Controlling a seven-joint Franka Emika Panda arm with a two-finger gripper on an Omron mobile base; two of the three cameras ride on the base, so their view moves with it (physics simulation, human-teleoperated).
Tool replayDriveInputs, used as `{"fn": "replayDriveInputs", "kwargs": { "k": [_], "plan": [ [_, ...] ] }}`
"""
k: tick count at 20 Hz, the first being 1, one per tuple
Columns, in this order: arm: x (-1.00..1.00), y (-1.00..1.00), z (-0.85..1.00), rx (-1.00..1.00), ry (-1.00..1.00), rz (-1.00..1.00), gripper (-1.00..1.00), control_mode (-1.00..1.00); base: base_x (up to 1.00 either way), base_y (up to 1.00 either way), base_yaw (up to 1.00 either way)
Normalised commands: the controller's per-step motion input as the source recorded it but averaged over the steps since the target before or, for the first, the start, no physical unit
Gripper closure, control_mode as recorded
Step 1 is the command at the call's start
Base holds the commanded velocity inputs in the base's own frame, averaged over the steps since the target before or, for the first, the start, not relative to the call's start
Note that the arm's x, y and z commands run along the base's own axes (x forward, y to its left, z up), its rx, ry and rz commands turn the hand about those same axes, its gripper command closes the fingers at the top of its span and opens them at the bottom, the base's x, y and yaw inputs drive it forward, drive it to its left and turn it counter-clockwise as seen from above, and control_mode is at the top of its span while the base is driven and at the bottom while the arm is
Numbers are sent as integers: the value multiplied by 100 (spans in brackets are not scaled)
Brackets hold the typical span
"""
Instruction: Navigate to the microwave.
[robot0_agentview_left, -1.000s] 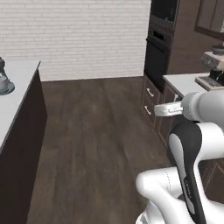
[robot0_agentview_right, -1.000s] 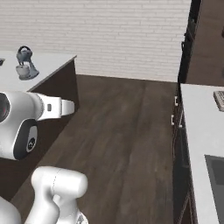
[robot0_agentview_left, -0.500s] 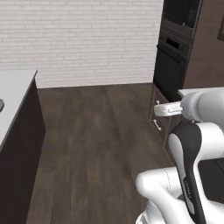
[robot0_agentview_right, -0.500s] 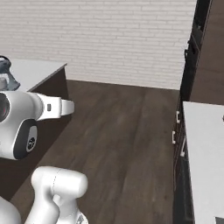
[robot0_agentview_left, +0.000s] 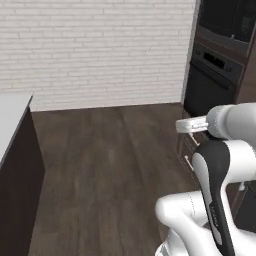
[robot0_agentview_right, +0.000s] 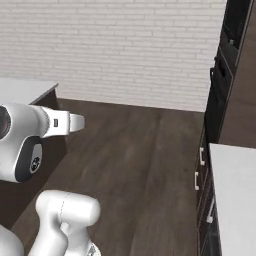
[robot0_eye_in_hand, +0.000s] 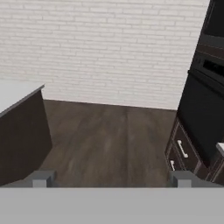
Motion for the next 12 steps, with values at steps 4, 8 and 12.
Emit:
{"fn": "replayDriveInputs", "kwargs": {
  "k": [4, 8, 12],
  "plan": [
    [0, 0, 0, 0, 0, 0, -100, 100, 100, 0, -18],
    [0, 0, 0, 0, 0, 0, -100, 100, 100, 10, -33],
    [0, 0, 0, 0, 0, 0, -100, 100, 100, 18, -46]
  ]
}}
